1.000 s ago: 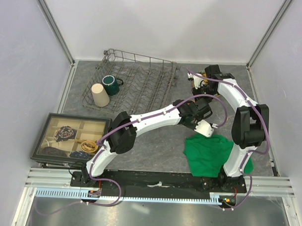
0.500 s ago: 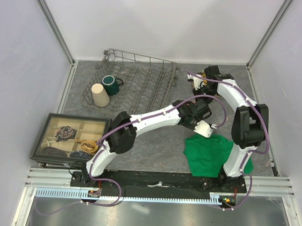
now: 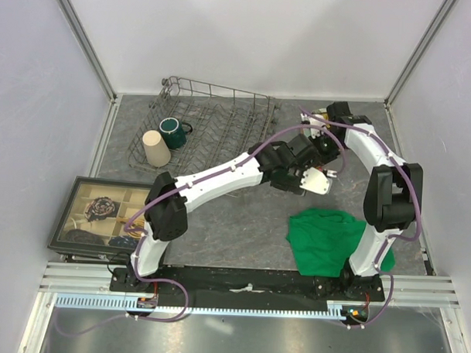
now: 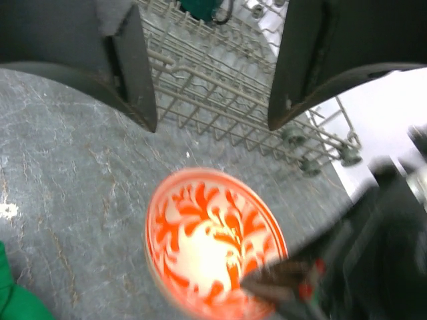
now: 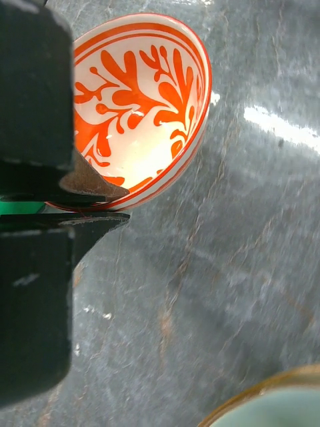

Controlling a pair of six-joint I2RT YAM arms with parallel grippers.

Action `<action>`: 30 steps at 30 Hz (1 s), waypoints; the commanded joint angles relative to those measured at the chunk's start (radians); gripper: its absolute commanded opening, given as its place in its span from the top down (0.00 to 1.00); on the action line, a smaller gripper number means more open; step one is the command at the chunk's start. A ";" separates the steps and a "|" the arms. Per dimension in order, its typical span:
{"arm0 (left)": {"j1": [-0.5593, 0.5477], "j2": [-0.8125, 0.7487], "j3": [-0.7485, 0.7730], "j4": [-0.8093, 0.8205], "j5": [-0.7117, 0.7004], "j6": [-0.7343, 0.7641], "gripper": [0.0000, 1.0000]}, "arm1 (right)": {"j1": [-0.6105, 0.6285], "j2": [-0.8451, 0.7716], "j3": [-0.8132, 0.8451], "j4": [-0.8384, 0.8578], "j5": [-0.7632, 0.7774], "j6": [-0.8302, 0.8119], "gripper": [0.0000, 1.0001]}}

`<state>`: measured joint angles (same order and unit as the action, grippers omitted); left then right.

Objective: Unload the mixed dishes from the dish rack
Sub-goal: Pick up the bowl from the dish rack, then place the bowl at the center of the board.

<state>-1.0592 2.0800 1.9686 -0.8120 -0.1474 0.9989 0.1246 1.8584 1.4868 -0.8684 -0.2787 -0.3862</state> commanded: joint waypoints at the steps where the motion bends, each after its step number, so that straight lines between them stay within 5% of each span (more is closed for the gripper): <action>1: 0.074 -0.104 -0.027 0.033 0.072 -0.120 0.18 | -0.068 -0.074 0.033 0.051 -0.007 0.061 1.00; 16: 0.330 -0.285 -0.206 0.076 0.292 -0.365 0.14 | -0.348 -0.082 0.063 0.105 0.010 0.112 1.00; 30: 0.395 -0.353 -0.344 0.142 0.347 -0.418 0.14 | -0.479 -0.012 0.039 0.161 -0.050 0.067 1.00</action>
<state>-0.6762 1.7882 1.6421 -0.7258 0.1486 0.6327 -0.3386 1.8214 1.5005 -0.7563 -0.2810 -0.3069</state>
